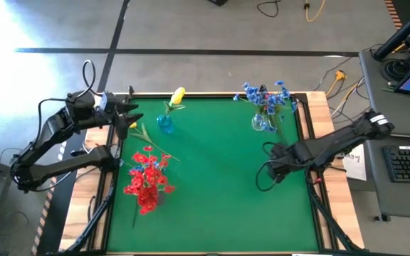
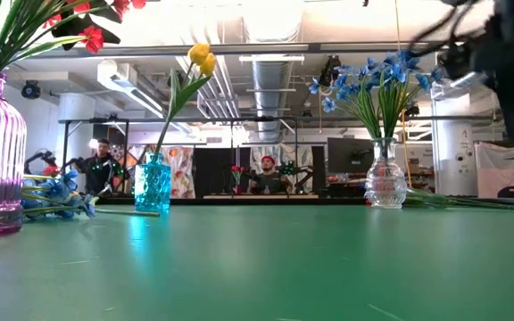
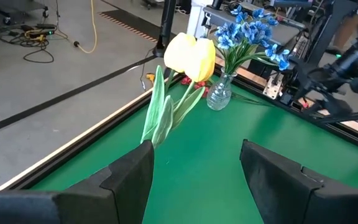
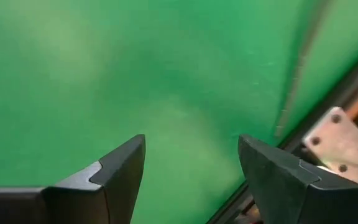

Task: Sort flowers into vase by color
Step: Put the red flowers into the purple vase

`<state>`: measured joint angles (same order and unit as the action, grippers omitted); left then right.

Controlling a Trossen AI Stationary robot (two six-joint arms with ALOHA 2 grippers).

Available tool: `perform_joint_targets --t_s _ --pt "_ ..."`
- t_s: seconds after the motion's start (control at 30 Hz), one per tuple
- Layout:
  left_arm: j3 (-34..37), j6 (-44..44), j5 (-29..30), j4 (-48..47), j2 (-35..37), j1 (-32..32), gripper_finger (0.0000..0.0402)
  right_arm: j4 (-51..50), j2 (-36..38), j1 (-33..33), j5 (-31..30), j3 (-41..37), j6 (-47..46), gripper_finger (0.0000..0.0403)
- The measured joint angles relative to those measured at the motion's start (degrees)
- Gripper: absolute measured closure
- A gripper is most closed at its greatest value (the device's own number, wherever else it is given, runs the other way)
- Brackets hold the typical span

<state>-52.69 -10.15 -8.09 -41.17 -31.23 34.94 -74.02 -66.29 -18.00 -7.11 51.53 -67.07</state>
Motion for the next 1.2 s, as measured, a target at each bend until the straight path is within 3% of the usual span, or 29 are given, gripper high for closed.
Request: perform_joint_targets --t_s 0.2,0.43,0.8,1.2 --pt "0.0 0.5 0.0 0.0 0.1 0.0 0.0174 0.2 6.8 0.0 -7.6 -9.2 -6.3 0.0154" --pt "0.0 0.5 0.0 0.1 0.1 0.0 0.0174 1.3 5.4 0.7 -15.7 -11.4 -10.6 0.0154" --pt "0.0 0.4 0.0 1.1 0.1 0.0 0.0174 2.1 0.1 7.5 -17.3 -11.5 -10.6 0.0156" --pt "0.0 0.7 0.0 1.9 0.1 0.0 0.0174 8.2 -10.2 17.8 -18.6 -11.5 -1.5 0.0161"
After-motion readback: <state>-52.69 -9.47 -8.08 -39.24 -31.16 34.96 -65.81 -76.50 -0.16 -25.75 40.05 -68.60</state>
